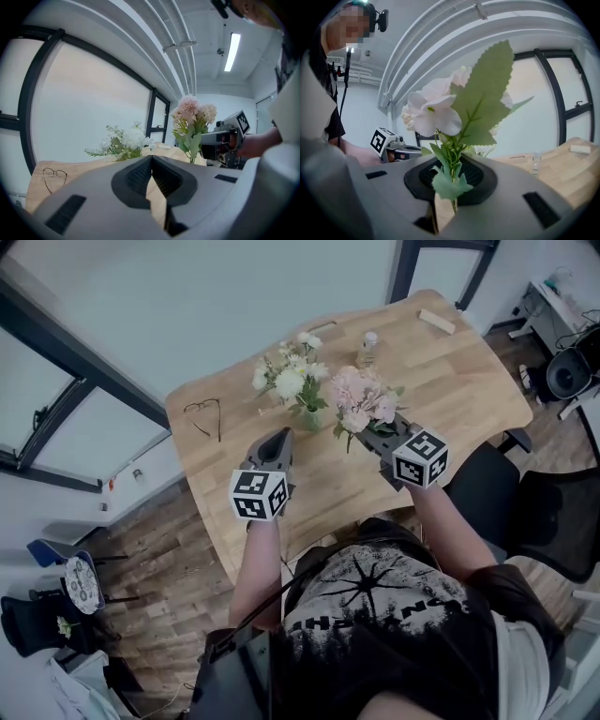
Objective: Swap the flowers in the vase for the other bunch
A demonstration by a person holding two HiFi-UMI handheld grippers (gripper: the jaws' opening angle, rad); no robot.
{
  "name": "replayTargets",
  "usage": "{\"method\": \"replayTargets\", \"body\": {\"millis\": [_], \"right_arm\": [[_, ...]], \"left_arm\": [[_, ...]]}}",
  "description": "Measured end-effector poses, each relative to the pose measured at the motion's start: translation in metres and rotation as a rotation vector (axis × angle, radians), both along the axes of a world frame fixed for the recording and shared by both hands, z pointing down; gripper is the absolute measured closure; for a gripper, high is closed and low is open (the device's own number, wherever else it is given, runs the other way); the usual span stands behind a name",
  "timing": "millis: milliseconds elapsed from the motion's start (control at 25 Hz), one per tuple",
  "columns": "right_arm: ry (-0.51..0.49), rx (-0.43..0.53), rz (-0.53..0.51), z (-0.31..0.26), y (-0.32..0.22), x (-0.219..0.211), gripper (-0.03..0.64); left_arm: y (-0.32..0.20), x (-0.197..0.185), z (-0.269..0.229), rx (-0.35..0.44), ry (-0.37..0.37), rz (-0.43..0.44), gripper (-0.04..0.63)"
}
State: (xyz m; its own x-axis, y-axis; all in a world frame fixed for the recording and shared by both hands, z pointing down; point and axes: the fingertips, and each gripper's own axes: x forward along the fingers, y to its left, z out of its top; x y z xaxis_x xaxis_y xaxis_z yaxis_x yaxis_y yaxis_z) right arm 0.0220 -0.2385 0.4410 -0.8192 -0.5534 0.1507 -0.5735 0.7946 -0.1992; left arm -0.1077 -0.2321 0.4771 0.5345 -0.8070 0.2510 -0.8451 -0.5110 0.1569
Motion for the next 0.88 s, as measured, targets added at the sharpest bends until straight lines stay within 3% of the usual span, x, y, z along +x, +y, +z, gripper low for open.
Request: {"method": "replayTargets", "body": {"millis": [320, 880], "right_arm": [[-0.024, -0.005, -0.056, -0.007, -0.034, 0.005, 0.560], [-0.034, -0.020, -0.098, -0.003, -0.054, 0.016, 0.560]], "left_arm": [[-0.022, -0.002, -0.005, 0.006, -0.074, -0.068, 0.581], [-0.047, -0.010, -0.013, 0.016, -0.141, -0.166, 0.569]]}}
